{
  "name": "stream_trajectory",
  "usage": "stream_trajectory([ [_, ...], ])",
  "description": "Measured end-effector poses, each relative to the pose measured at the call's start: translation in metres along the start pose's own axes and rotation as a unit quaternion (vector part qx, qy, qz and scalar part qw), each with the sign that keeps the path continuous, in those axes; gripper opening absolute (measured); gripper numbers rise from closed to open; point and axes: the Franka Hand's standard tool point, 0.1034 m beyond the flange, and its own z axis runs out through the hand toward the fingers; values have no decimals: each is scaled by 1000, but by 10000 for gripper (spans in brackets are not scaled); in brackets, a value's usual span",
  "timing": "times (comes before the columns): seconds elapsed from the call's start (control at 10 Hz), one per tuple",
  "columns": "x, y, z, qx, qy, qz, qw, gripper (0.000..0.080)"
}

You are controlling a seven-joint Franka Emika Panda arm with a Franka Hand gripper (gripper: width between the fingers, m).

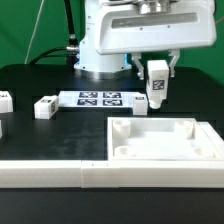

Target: Assemble one leg

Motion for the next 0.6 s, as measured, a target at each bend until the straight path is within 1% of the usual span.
stream_trajectory([
  [0.1, 6, -10, 1, 3, 0, -20, 1000, 290],
  [0.5, 6, -9, 3, 3, -1, -18, 1000, 290],
  [0.6, 14, -12, 4, 3, 18, -20, 1000, 290],
])
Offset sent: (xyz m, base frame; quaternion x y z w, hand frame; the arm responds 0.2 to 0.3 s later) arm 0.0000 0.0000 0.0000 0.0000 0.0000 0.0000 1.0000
